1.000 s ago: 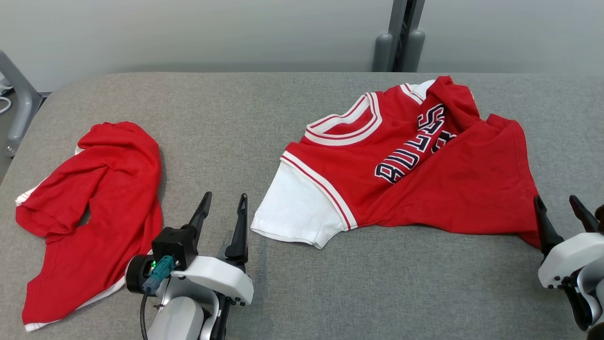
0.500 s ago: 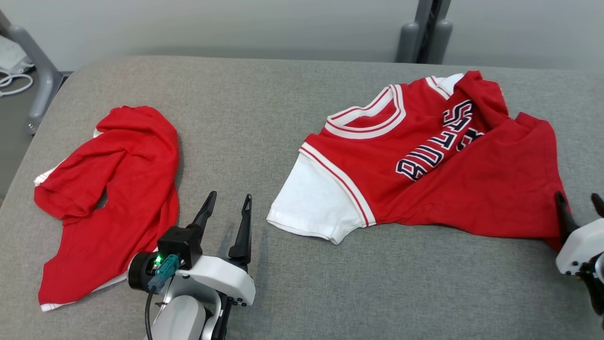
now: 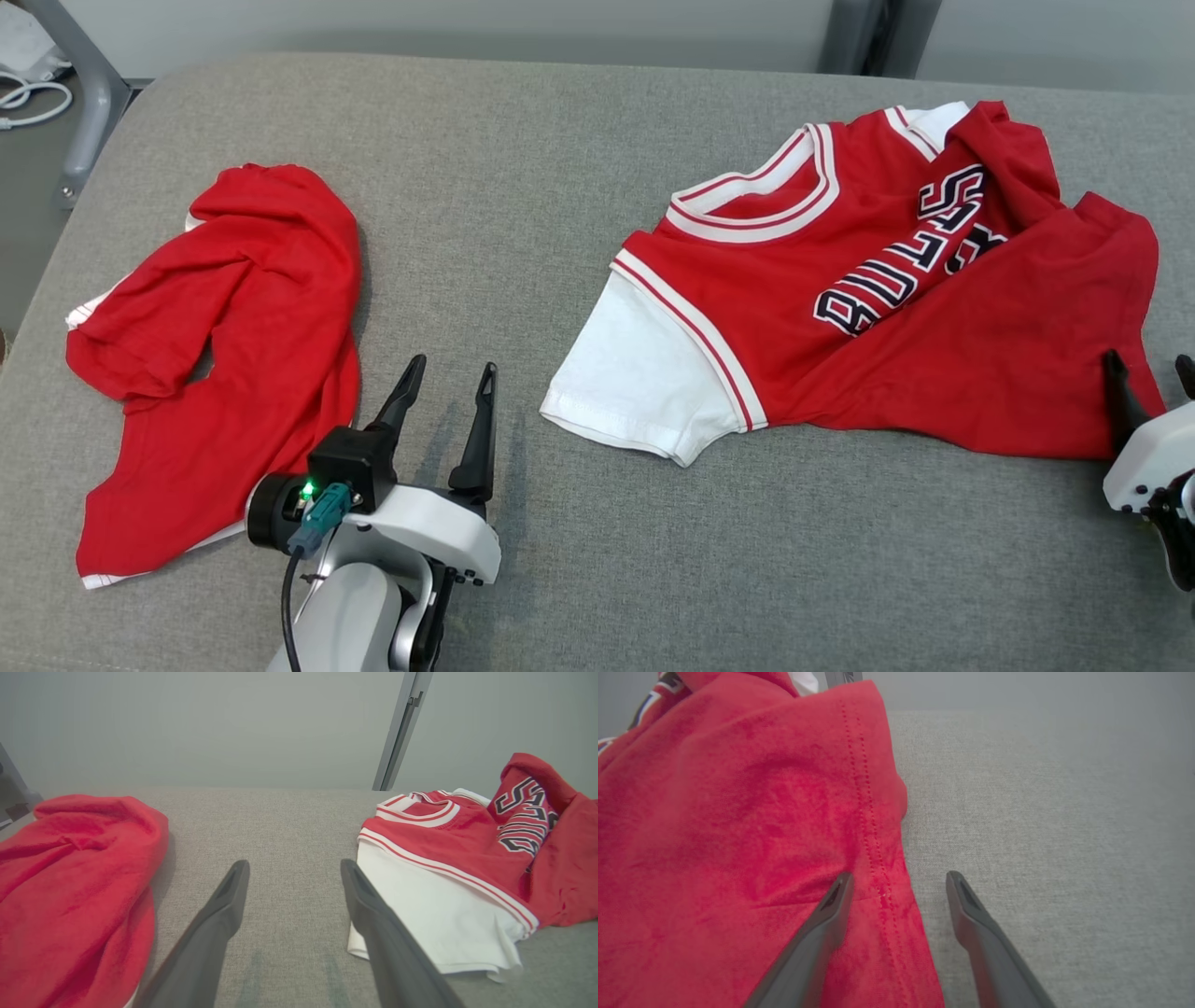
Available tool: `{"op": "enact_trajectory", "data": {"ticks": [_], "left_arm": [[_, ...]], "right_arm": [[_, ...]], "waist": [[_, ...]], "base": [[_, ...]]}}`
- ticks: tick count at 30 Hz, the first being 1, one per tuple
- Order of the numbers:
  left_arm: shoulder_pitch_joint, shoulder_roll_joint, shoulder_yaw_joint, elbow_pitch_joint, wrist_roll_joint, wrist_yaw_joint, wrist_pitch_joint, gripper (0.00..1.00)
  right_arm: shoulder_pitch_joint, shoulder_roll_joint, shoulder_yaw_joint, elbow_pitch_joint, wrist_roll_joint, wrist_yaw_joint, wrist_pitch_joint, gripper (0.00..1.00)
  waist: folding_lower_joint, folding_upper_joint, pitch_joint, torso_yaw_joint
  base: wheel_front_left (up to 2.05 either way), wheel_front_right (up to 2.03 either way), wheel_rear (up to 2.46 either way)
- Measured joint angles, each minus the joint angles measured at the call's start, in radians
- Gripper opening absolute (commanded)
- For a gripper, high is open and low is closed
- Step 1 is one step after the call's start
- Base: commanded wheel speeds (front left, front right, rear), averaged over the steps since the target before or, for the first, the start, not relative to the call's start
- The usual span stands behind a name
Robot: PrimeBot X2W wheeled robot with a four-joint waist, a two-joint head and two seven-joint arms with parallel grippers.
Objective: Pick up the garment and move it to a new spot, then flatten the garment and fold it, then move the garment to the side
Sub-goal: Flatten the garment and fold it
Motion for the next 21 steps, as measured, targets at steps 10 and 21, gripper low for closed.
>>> {"op": "enact_trajectory", "data": {"ticks": [10, 21], "left_arm": [[-0.018, 0.0, -0.004, 0.002, -0.001, 0.0, 0.0, 1.0], [-0.012, 0.0, -0.002, 0.007, -0.013, 0.006, 0.0, 1.0]], "right_arm": [[-0.021, -0.002, 0.087, 0.003, 0.071, 0.0, 0.009, 0.0], [-0.014, -0.022, 0.156, -0.032, 0.112, 0.0, -0.009, 0.0]], "waist": [[0.0, 0.0, 0.016, 0.001], [0.0, 0.0, -0.022, -0.013]], "base": [[0.0, 0.0, 0.0], [0.0, 0.0, 0.0]]}}
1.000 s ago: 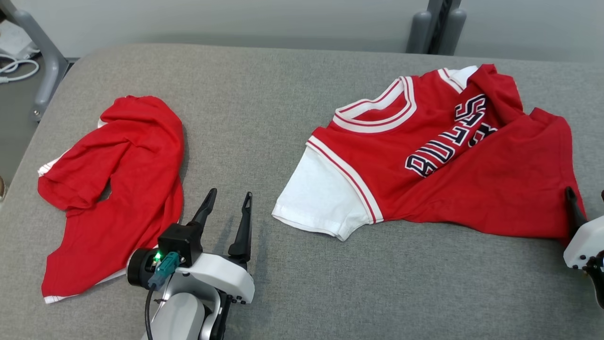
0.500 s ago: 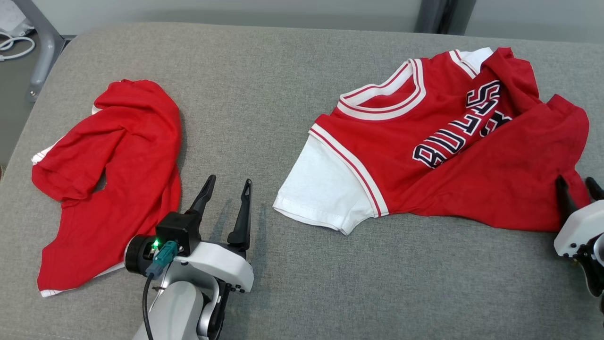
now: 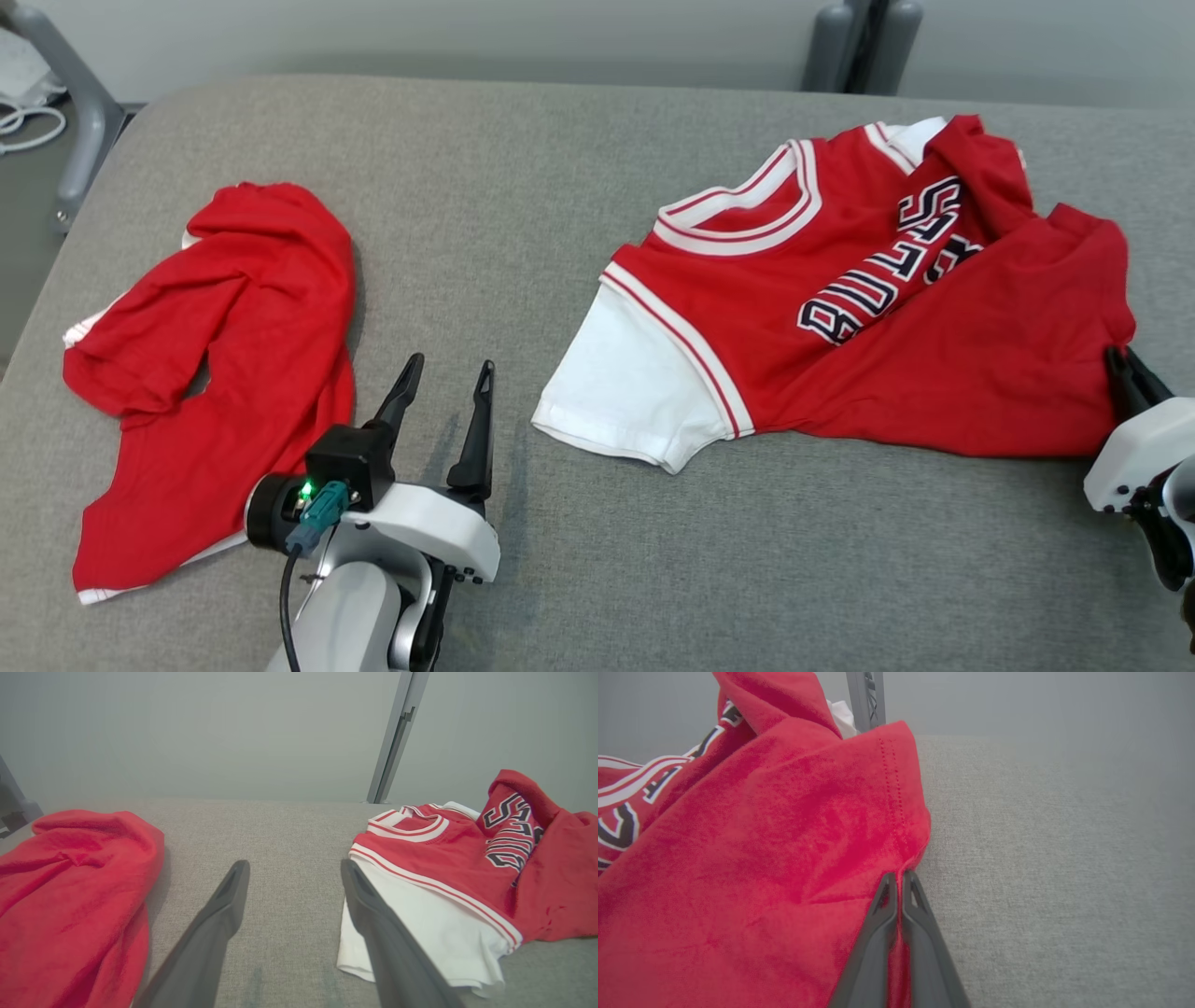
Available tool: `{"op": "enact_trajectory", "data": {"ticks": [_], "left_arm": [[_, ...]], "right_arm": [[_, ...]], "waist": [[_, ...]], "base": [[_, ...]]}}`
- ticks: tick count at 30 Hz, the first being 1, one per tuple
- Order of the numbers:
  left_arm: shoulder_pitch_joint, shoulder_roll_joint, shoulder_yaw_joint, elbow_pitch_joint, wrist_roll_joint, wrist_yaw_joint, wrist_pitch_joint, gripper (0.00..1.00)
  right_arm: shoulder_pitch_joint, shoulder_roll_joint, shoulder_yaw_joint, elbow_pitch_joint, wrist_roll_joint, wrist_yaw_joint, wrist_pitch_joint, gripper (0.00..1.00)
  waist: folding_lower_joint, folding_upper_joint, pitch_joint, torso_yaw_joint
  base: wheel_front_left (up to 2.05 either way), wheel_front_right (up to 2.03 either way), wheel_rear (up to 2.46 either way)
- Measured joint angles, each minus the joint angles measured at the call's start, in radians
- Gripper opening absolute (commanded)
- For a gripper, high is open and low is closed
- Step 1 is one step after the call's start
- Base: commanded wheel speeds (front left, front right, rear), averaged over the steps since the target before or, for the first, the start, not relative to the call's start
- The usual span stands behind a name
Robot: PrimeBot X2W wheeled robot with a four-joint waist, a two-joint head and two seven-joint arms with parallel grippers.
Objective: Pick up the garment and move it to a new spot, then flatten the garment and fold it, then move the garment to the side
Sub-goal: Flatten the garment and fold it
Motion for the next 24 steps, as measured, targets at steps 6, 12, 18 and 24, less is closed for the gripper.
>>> {"op": "enact_trajectory", "data": {"ticks": [6, 12, 18, 24], "left_arm": [[0.026, 0.0, 0.009, -0.001, -0.012, 0.008, 0.0, 1.0], [0.048, 0.0, 0.022, -0.007, -0.022, 0.013, 0.0, 1.0], [0.06, 0.0, 0.023, -0.013, -0.026, 0.019, 0.0, 1.0], [0.065, 0.0, 0.018, -0.002, -0.026, 0.019, 0.0, 1.0]], "right_arm": [[0.044, -0.004, 0.005, -0.102, 0.007, 0.0, -0.005, 0.0], [0.137, -0.018, -0.042, -0.331, -0.027, 0.0, -0.005, 0.0], [0.255, -0.01, -0.104, -0.54, -0.053, 0.0, -0.005, 0.0], [0.356, 0.003, -0.127, -0.654, -0.058, 0.0, -0.005, 0.0]], "waist": [[0.0, 0.0, -0.048, -0.031], [0.0, 0.0, -0.092, -0.081], [0.0, 0.0, -0.121, -0.127], [0.0, 0.0, -0.131, -0.158]], "base": [[0.0, 0.0, 0.0], [0.0, 0.0, 0.0], [0.0, 0.0, 0.0], [0.0, 0.0, 0.0]]}}
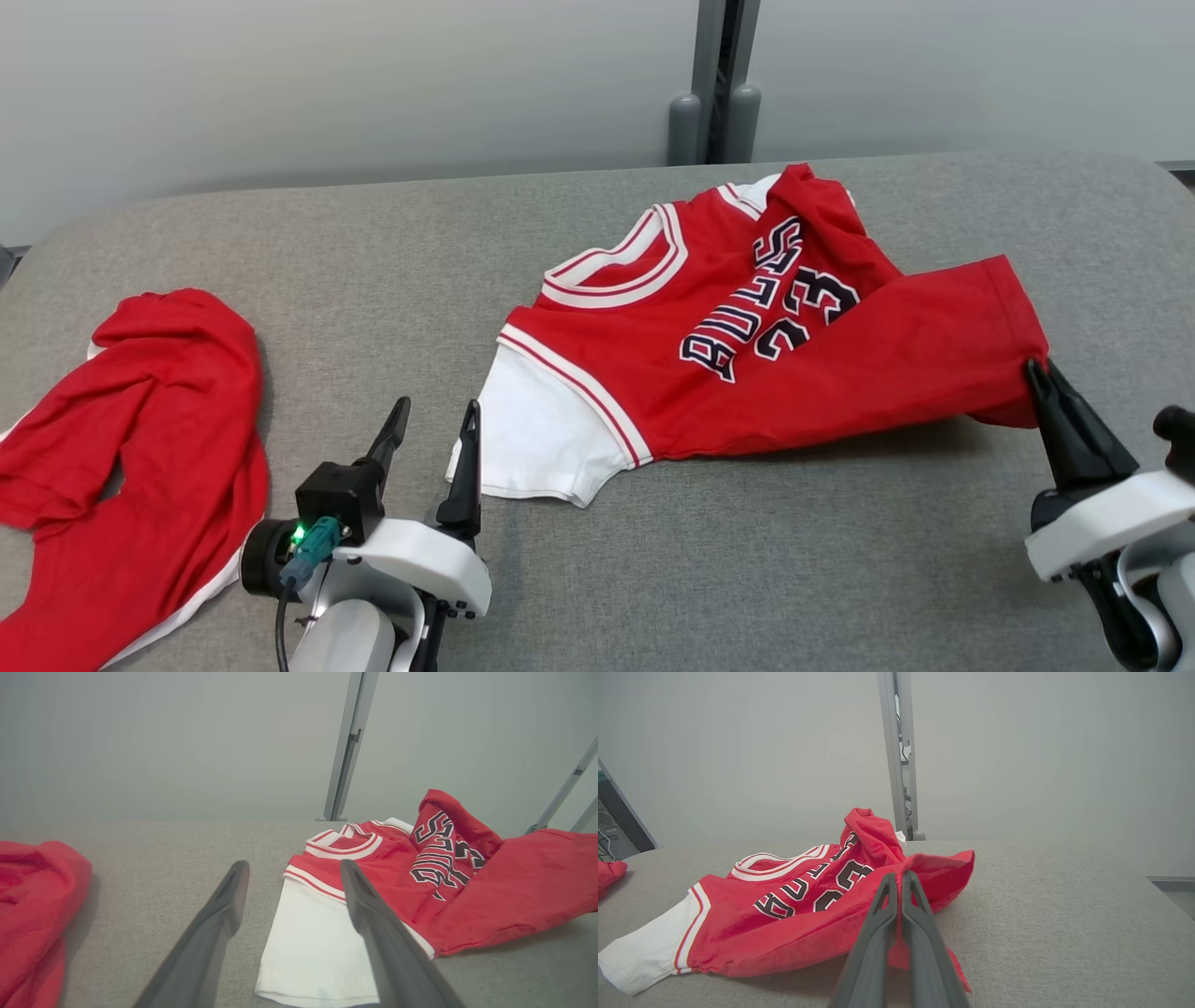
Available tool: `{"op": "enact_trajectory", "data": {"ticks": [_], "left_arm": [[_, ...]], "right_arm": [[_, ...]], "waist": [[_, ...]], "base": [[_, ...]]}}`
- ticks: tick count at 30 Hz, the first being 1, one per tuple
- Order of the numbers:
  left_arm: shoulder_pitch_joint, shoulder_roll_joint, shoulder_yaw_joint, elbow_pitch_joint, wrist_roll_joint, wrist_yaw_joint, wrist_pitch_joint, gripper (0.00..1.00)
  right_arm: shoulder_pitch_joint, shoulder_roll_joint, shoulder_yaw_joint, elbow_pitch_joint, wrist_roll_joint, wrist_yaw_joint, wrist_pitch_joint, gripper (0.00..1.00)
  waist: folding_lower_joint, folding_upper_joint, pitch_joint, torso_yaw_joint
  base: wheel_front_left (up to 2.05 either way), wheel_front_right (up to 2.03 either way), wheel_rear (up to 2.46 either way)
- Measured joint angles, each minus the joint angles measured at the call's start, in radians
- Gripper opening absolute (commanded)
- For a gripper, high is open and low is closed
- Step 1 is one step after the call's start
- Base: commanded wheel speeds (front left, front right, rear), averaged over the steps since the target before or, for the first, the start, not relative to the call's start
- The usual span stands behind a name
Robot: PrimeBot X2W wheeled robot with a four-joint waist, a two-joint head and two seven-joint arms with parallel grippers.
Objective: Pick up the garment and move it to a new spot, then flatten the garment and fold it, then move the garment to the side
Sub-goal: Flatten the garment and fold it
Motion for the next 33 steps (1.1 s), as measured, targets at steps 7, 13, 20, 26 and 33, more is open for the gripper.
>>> {"op": "enact_trajectory", "data": {"ticks": [7, 13, 20, 26, 33], "left_arm": [[0.001, 0.0, -0.025, 0.104, 0.002, 0.002, 0.0, 1.0], [-0.037, 0.0, -0.052, 0.249, -0.001, 0.016, 0.0, 1.0], [-0.123, 0.0, -0.077, 0.418, 0.0, 0.046, 0.0, 1.0], [-0.186, 0.0, -0.105, 0.531, -0.028, 0.038, 0.0, 1.0], [-0.211, 0.0, -0.109, 0.573, -0.07, 0.028, 0.0, 1.0]], "right_arm": [[0.054, 0.014, -0.006, -0.013, 0.006, 0.0, 0.0, 0.0], [0.054, 0.022, -0.003, -0.004, 0.007, 0.0, 0.0, 0.0], [0.044, 0.025, 0.014, 0.0, 0.01, 0.0, 0.0, 0.0], [0.038, 0.024, 0.02, 0.002, 0.012, 0.0, 0.0, 0.0], [0.037, 0.024, 0.022, 0.004, 0.015, 0.0, 0.0, 0.0]], "waist": [[0.0, 0.0, -0.006, -0.024], [0.0, 0.0, -0.006, -0.04], [0.0, 0.0, 0.0, -0.055], [0.0, 0.0, 0.014, -0.069], [0.0, 0.0, 0.025, -0.074]], "base": [[0.0, 0.0, 0.0], [0.0, 0.0, 0.0], [0.0, 0.0, 0.0], [0.0, 0.0, 0.0], [0.0, 0.0, 0.0]]}}
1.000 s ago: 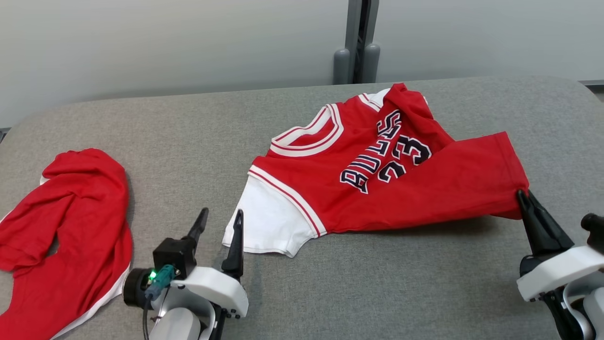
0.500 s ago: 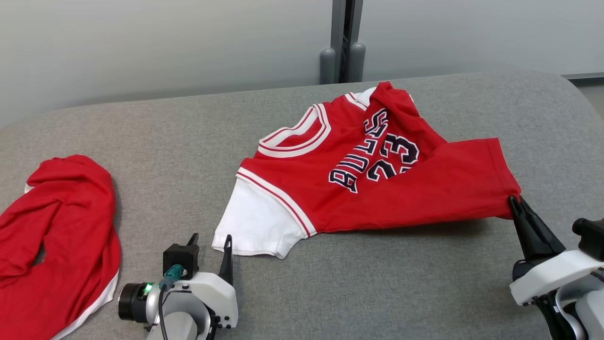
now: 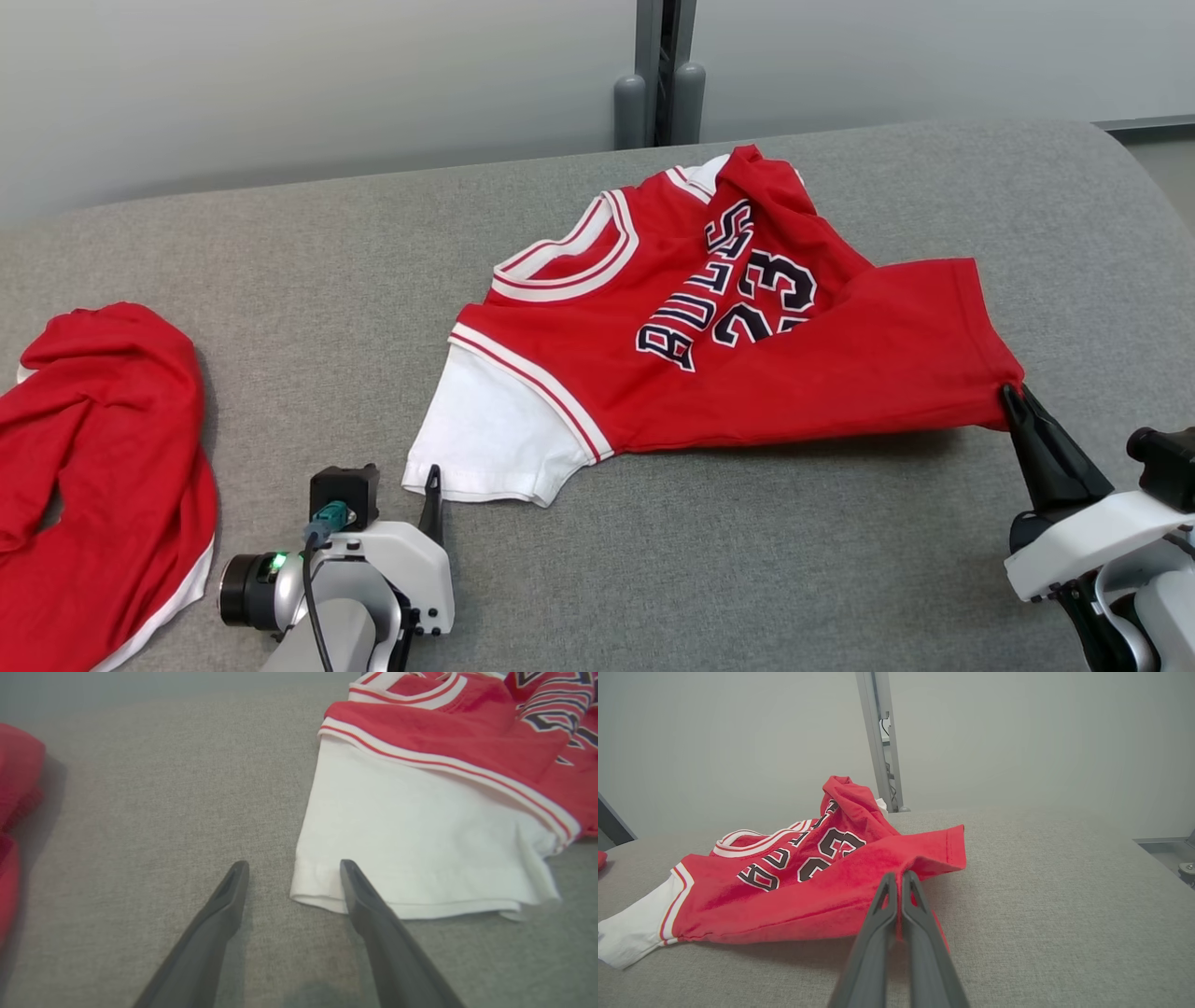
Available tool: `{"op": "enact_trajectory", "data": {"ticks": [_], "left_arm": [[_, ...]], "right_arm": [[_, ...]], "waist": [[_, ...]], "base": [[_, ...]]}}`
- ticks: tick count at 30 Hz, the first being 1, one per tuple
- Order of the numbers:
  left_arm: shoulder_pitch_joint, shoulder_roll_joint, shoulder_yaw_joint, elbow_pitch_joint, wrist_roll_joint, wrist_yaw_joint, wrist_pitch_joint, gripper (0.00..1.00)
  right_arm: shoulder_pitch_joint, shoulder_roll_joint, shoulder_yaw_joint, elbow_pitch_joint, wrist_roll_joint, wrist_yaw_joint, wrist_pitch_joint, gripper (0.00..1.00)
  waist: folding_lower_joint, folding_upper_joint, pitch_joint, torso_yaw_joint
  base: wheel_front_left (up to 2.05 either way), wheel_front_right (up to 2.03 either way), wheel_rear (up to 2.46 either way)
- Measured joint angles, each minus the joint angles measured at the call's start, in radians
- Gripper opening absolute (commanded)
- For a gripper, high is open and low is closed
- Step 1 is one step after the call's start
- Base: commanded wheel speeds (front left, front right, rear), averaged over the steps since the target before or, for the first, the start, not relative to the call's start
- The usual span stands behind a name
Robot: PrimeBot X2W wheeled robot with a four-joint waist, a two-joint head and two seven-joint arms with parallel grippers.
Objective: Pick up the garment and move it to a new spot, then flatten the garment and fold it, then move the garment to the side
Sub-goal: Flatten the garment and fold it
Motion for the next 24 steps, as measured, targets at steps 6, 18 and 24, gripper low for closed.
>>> {"op": "enact_trajectory", "data": {"ticks": [6, 18, 24], "left_arm": [[-0.01, 0.0, -0.01, 0.03, -0.016, -0.009, 0.0, 1.0], [-0.029, 0.001, -0.026, 0.066, -0.053, -0.056, -0.005, 0.09], [-0.042, 0.0, -0.026, 0.054, -0.075, -0.096, -0.003, 0.0]], "right_arm": [[-0.01, 0.001, 0.003, 0.008, 0.001, 0.0, 0.0, 0.0], [-0.025, -0.001, 0.008, 0.016, -0.007, 0.0, 0.0, 0.0], [-0.035, -0.002, 0.003, 0.017, -0.016, 0.0, 0.0, 0.0]], "waist": [[0.0, 0.0, 0.009, -0.003], [0.0, 0.0, 0.025, -0.005], [0.0, 0.0, 0.029, 0.002]], "base": [[0.0, 0.0, 0.0], [0.0, 0.0, 0.0], [0.0, 0.0, 0.0]]}}
